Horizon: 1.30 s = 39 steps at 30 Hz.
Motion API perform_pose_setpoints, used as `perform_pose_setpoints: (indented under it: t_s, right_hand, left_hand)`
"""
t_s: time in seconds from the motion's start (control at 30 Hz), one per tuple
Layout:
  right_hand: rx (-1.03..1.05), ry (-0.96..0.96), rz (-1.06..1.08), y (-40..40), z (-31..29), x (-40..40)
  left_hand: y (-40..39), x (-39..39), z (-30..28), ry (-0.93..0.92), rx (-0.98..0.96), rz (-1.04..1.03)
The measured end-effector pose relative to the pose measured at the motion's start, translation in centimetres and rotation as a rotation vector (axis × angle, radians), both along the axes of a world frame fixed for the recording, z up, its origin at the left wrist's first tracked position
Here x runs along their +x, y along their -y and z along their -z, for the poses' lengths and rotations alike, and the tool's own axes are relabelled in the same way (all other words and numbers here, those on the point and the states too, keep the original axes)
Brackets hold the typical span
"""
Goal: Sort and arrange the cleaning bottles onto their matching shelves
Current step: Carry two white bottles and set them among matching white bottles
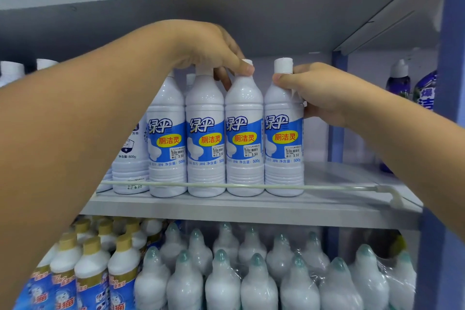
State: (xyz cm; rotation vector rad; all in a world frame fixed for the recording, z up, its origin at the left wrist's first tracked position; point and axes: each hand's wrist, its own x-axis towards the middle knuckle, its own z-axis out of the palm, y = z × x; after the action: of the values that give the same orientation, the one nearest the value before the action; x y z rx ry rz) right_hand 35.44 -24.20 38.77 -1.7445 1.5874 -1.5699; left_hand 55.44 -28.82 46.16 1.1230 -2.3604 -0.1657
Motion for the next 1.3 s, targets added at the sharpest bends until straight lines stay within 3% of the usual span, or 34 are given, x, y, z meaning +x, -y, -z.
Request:
perform_pose_setpoints:
  t_s: [0.43, 1.3]
  right_hand:
    - [-0.004, -0.021, 0.035, -0.2, 0.1, 0.1]
    - [0.065, 0.064, -0.288, -0.4, -0.2, -1.8]
  left_hand:
    - [0.4, 0.2, 0.5, -0.063, -0.038, 0.011]
    - [-0.2, 0.2, 1.5, -0.098, -0.124, 0.001]
